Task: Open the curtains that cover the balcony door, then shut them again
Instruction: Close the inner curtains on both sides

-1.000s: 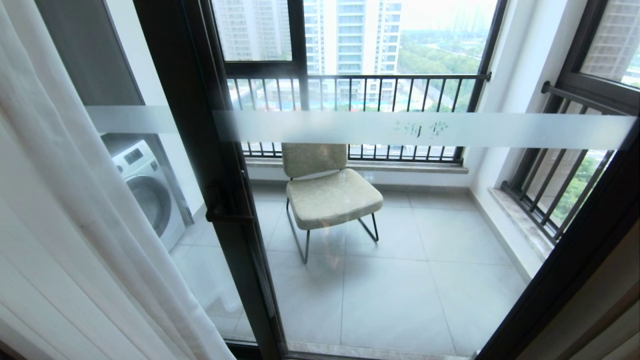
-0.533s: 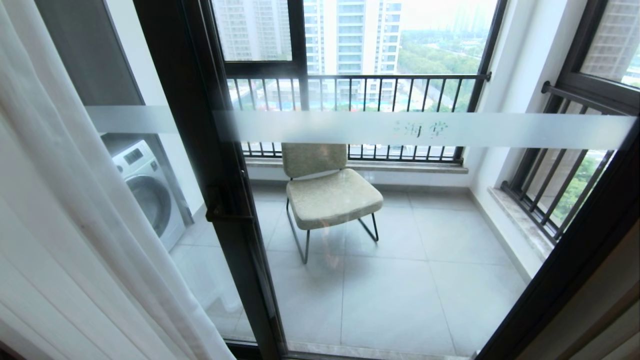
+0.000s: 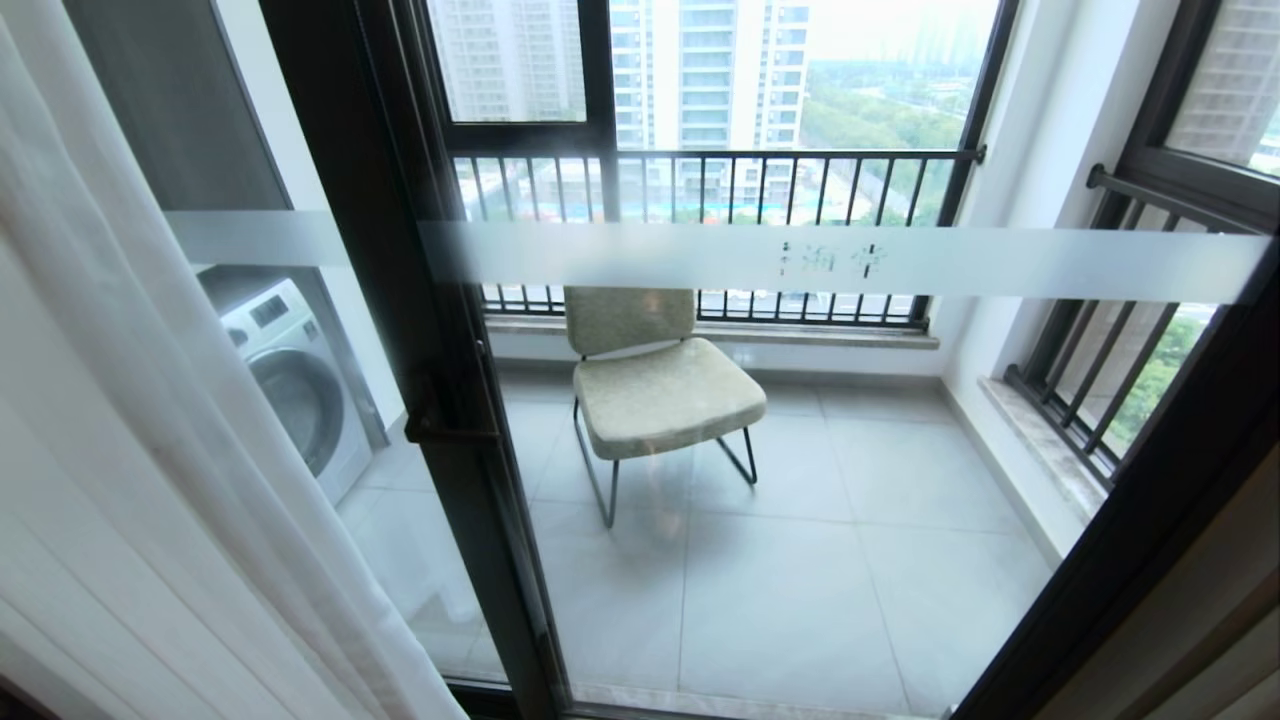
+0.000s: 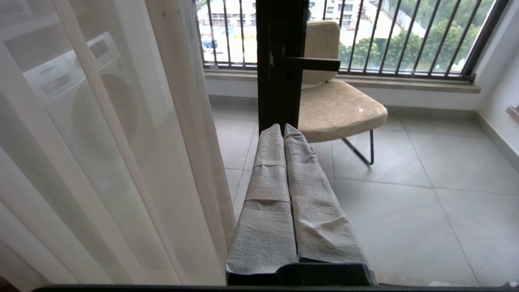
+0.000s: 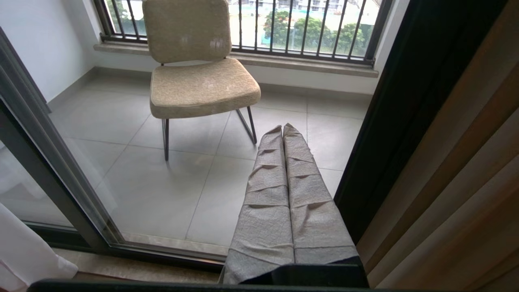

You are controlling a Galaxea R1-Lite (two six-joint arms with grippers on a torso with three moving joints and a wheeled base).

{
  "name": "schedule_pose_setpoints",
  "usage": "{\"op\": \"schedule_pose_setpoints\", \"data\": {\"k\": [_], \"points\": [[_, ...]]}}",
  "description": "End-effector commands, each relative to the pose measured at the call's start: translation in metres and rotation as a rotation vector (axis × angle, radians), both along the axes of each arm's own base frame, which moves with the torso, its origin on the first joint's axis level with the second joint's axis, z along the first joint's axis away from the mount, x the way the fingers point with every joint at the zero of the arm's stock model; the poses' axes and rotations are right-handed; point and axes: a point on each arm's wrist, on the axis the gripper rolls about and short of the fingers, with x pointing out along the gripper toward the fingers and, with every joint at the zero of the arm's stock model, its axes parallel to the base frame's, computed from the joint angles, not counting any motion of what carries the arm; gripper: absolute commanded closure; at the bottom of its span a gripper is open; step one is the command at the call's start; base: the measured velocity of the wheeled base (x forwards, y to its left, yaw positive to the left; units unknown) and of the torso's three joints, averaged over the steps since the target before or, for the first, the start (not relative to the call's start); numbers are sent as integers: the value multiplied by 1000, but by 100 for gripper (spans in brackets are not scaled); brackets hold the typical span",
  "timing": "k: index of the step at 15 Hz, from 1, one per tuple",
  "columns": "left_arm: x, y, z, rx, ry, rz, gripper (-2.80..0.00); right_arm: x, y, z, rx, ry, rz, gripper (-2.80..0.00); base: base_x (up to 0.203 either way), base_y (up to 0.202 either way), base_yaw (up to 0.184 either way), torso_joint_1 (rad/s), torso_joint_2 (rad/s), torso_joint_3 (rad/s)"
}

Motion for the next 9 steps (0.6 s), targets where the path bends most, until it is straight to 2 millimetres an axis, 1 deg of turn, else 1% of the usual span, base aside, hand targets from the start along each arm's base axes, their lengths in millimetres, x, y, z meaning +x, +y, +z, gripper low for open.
{"op": "schedule_pose_setpoints", "data": {"k": [1,6,9], "points": [[0,0,0,0,-3,0,0,0,0,0,-1,-1,0,0,0,-187,2,2,2,2],[0,0,0,0,-3,0,0,0,0,0,-10,-2,8,0,0,-190,1,3,0,2],[0,0,0,0,-3,0,0,0,0,0,39,-5,3,0,0,-191,0,4,0,4]]}}
